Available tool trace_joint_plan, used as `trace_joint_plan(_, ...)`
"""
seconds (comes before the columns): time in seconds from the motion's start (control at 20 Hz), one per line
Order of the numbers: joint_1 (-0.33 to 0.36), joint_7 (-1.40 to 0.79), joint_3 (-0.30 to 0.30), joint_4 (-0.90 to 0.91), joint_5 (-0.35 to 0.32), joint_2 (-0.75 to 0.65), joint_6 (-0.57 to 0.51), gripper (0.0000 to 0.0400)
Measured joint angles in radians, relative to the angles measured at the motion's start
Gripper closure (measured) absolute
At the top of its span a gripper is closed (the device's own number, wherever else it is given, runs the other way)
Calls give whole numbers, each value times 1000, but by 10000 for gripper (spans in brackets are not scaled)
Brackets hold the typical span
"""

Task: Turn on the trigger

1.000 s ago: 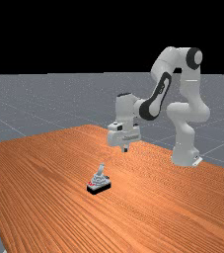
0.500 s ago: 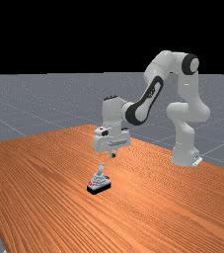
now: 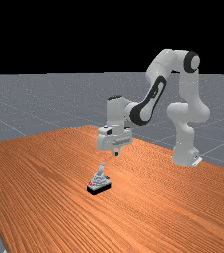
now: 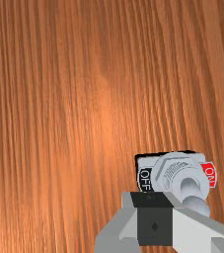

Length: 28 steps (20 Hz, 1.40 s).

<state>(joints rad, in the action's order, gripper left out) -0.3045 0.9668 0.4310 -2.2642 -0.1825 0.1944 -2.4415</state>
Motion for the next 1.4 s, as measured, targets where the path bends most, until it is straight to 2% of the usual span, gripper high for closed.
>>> trace_joint_plan(0.05,10,30,-6,-1,-31,-4,19,400)
trace_joint_plan(0.2,4,15,-2,-22,-14,-12,-10,400)
trace_joint_plan(0.45,27,67,-31,-8,-93,75,-54,400)
trace_joint_plan(0.5,34,98,-43,-23,-115,86,-95,400)
trace_joint_plan(0.6,31,86,-44,-25,-117,109,-117,400)
trace_joint_plan(0.65,33,60,-42,-24,-139,112,-114,400)
trace_joint_plan(0.85,60,78,-29,-11,-149,122,-107,400)
trace_joint_plan(0.9,91,169,-51,-2,-177,123,-87,400)
trace_joint_plan(1.2,55,98,-20,-15,-108,119,-113,400)
trace_joint_plan(1.25,55,97,-21,-15,-109,118,-113,400)
trace_joint_plan(1.35,83,154,-55,1,-176,133,-149,400)
trace_joint_plan(1.4,85,148,-56,39,-175,156,-129,400)
